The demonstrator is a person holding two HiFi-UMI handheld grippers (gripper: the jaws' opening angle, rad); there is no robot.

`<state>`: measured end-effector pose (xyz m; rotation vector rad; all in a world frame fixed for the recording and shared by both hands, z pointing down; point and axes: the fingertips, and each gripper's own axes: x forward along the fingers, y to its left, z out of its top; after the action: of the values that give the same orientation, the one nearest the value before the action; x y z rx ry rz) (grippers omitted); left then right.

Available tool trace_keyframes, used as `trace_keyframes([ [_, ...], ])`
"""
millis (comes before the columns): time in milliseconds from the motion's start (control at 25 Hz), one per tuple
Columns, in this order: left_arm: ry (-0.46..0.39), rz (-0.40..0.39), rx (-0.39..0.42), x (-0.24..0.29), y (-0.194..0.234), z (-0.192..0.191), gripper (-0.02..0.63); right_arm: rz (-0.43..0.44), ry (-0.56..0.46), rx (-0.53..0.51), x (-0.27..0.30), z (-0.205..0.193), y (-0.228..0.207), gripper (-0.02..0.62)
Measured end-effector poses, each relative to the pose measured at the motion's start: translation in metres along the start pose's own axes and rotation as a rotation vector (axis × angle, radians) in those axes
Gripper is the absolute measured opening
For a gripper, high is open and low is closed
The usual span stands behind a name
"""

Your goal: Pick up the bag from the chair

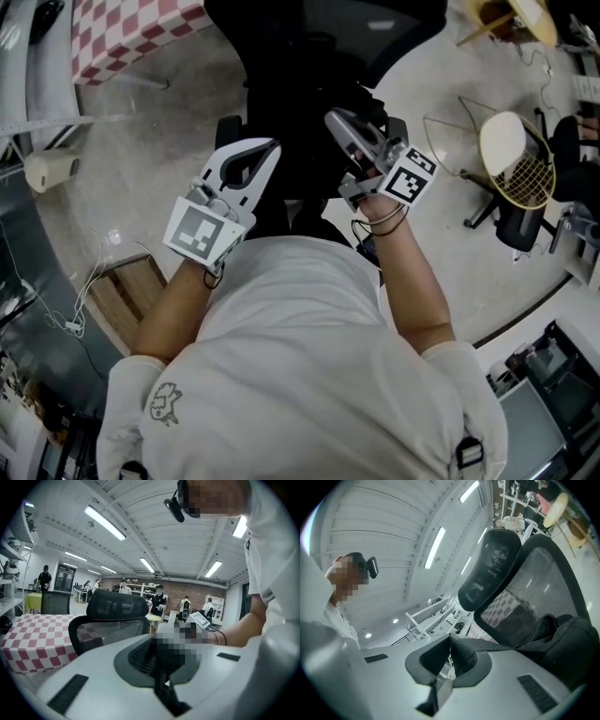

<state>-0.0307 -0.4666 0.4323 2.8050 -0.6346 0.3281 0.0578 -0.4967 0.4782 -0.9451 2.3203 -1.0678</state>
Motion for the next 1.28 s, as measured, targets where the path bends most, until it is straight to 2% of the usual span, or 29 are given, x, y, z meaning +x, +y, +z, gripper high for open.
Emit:
trace_keyframes([
  [440,-0.098,0.096,0.054,-0.038,-0.043,0.029,0.011,0.135,0.064,-0.052,-0.023,0.005,0.090,0.032],
  [640,-0.138,0.145,0.036,-0.054,-0.070,0.034,0.011,0.194,0.101,-0.051,-0.045,-0.004,0.119,0.032],
  [1080,-0.170,0.283,0.017,-0.101,-0.118,0.020,0.011,0.298,0.176,-0.085,-0.081,-0.018,0.174,0.032],
  [1280,-0.164,0.274,0.029,-0.113,-0.131,0.019,0.011,0.301,0.181,-0.094,-0.094,-0.025,0.187,0.032],
])
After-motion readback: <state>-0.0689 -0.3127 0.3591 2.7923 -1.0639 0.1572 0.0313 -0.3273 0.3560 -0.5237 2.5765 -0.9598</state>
